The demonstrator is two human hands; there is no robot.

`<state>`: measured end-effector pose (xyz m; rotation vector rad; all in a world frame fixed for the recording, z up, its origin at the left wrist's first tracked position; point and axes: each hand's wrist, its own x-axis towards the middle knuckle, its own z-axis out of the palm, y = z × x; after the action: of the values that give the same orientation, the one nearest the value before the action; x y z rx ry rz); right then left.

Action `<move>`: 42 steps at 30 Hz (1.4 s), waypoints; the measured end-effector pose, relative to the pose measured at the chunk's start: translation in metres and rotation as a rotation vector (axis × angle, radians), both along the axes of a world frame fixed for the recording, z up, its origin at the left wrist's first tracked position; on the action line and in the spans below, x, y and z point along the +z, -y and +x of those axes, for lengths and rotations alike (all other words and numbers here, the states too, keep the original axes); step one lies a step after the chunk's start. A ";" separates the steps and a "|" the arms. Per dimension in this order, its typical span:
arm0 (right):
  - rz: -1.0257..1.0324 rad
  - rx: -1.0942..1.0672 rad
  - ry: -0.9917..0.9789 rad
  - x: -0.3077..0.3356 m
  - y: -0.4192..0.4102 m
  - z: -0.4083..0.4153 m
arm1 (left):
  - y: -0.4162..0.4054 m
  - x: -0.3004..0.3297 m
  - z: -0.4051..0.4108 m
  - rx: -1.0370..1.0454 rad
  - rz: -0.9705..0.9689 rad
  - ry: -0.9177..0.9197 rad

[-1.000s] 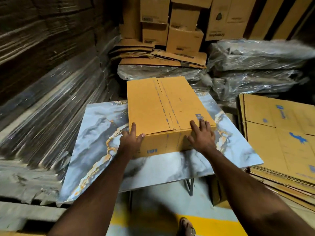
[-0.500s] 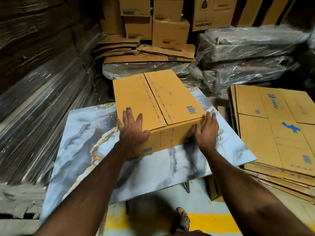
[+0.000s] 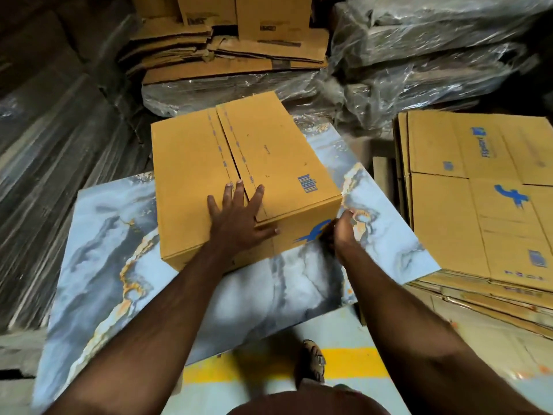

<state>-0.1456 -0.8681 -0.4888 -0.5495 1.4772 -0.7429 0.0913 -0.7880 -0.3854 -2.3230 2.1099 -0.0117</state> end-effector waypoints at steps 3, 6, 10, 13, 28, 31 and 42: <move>0.006 0.031 0.048 -0.043 0.029 -0.005 | -0.002 -0.002 -0.002 0.002 -0.026 -0.010; 0.062 0.014 0.052 0.031 0.005 0.003 | -0.005 0.002 0.005 0.011 -0.025 -0.027; 0.033 -0.078 0.196 0.069 -0.006 0.007 | -0.011 0.014 0.022 0.018 -0.028 -0.080; -0.008 -0.105 0.336 0.093 -0.015 0.029 | -0.021 0.030 0.042 0.035 -0.033 -0.160; -0.616 0.835 0.204 0.212 -0.052 0.152 | -0.062 0.064 0.118 0.353 -0.657 -1.675; -0.819 0.853 0.066 0.202 -0.062 0.174 | -0.053 0.037 0.124 0.492 -0.657 -1.843; -1.228 1.103 -0.709 0.237 -0.050 0.205 | -0.077 0.068 0.088 0.900 -0.790 -2.477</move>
<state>0.0597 -0.8177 -0.2523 -2.4971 0.8608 -0.4581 0.1793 -0.7111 -0.3171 0.7786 0.2289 -0.9952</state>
